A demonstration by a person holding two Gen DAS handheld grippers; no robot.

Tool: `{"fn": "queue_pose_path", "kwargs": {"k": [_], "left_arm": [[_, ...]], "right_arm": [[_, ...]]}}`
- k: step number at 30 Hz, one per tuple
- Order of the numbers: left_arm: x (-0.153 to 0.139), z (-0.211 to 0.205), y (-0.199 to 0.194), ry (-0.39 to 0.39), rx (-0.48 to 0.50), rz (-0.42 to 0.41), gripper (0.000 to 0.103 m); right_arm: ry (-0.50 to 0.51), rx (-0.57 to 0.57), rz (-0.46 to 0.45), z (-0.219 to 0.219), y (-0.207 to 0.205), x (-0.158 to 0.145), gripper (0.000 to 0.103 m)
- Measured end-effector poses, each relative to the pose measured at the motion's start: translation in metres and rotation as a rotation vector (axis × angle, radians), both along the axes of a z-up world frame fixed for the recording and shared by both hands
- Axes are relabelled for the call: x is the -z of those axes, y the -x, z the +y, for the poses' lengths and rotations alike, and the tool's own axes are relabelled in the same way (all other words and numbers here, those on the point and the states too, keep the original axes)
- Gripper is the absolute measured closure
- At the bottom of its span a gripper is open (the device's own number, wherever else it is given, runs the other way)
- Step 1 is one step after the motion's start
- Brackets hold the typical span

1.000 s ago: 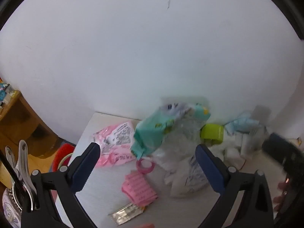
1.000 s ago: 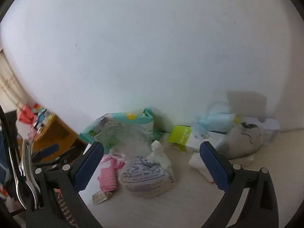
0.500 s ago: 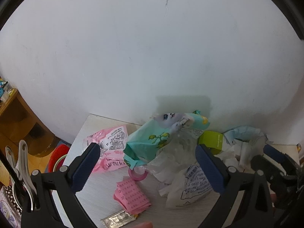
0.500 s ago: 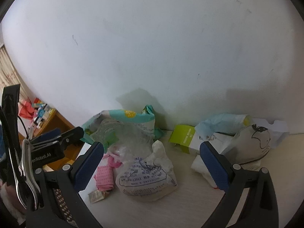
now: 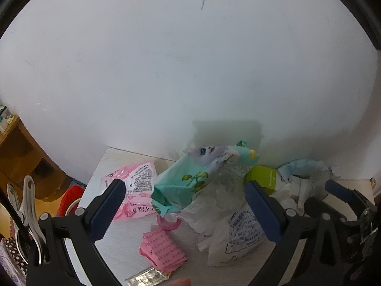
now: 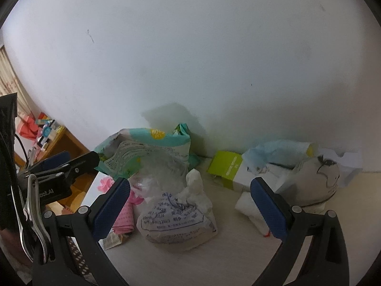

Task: Collect trash
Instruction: 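Move both grippers toward the teal cat-print wet-wipes pack on the pile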

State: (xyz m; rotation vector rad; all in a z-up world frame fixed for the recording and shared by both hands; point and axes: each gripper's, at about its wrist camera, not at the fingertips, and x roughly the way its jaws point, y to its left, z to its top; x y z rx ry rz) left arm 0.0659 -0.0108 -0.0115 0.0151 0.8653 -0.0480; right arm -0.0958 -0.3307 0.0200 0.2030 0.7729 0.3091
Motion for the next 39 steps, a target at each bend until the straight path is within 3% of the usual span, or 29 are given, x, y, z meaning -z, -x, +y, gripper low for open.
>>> {"fn": "queue_pose_path", "kwargs": {"k": [8, 20, 39], "left_arm": [[0.002, -0.004, -0.003, 0.009, -0.007, 0.021, 0.001], [-0.011, -0.008, 0.000, -0.003, -0.015, -0.007, 0.001], [-0.023, -0.013, 0.004, -0.026, 0.004, -0.044, 0.001]], "right_arm": [[0.026, 0.006, 0.040, -0.003, -0.002, 0.003, 0.000], [0.035, -0.022, -0.003, 0.000, -0.006, -0.013, 0.000], [0.028, -0.019, 0.000, 0.003, -0.006, -0.012, 0.000]]}}
